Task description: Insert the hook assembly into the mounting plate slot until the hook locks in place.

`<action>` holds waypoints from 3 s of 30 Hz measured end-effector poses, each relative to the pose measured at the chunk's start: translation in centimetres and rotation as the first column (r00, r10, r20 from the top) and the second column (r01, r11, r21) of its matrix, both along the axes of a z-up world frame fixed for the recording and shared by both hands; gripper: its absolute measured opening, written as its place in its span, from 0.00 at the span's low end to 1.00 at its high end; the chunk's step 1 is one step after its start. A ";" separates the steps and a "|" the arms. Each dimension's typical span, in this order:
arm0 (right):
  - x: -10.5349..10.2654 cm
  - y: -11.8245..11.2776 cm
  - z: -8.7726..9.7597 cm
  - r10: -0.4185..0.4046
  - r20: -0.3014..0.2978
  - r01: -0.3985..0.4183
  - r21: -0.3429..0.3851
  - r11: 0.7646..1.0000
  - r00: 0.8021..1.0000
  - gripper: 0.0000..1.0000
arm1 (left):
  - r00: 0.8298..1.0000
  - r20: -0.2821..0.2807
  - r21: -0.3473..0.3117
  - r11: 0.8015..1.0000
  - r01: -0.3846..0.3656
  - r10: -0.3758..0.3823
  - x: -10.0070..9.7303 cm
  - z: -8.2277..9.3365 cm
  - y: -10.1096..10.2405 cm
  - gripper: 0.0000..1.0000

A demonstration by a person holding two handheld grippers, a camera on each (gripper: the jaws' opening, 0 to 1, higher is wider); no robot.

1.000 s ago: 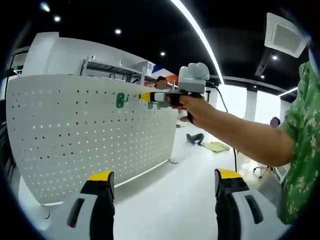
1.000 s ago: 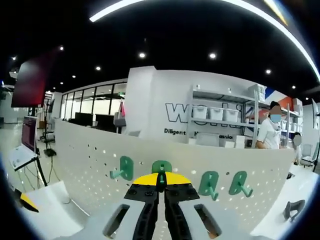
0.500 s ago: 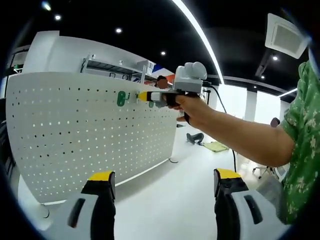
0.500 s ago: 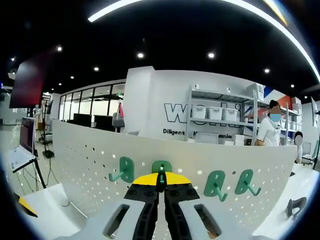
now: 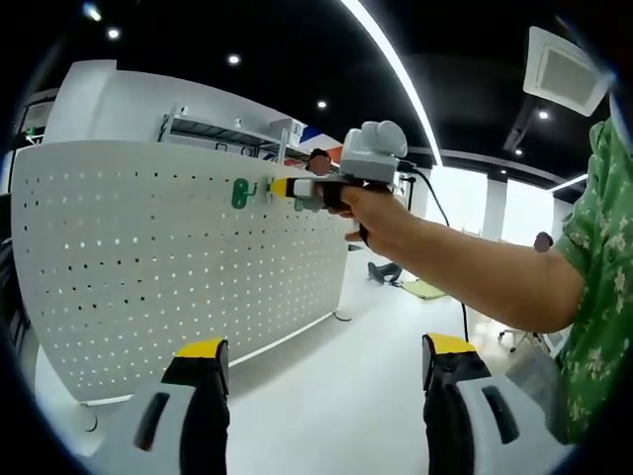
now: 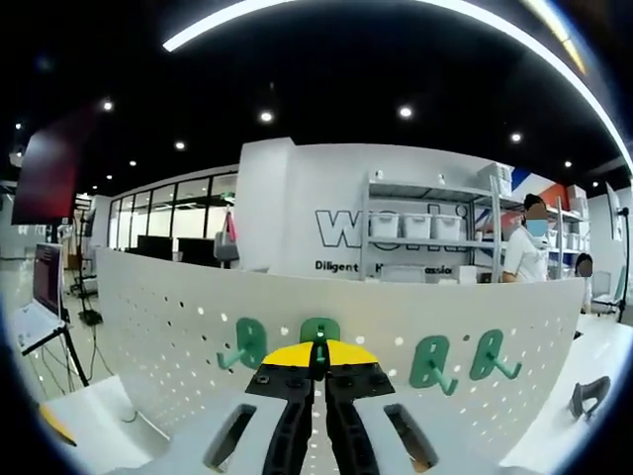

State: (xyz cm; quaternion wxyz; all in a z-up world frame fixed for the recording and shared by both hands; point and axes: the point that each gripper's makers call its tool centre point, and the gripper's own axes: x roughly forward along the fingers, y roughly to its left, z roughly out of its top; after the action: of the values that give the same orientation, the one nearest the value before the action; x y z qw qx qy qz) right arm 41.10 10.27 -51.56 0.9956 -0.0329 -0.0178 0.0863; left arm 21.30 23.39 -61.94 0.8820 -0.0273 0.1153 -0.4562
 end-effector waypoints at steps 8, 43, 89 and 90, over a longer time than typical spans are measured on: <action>0.1 -0.2 -0.1 -0.013 0.009 0.013 -0.011 1.000 1.000 0.01 | 1.000 0.003 0.001 1.000 0.007 -0.007 0.0 0.0 -0.1 0.81; 1.1 -0.3 -0.7 -0.025 0.007 0.025 -0.045 0.999 1.000 0.01 | 1.000 -0.005 0.003 1.000 0.018 -0.018 0.0 -0.4 -0.1 0.79; 0.8 0.3 -1.4 -0.028 -0.054 0.021 -0.122 0.992 0.998 0.05 | 0.999 0.002 0.006 0.999 0.036 -0.036 -0.5 -0.4 -0.4 0.77; 0.8 0.3 -1.7 -0.028 -0.065 0.020 -0.122 0.992 0.998 0.05 | 0.999 0.001 0.006 0.999 0.036 -0.036 -0.5 -0.5 -0.4 0.77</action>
State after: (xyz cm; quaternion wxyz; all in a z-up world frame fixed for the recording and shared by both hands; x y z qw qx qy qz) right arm 41.92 10.54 -53.25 0.9928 -0.0905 0.0208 0.0761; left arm 20.83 22.97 -62.39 0.8738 -0.0223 0.1166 -0.4716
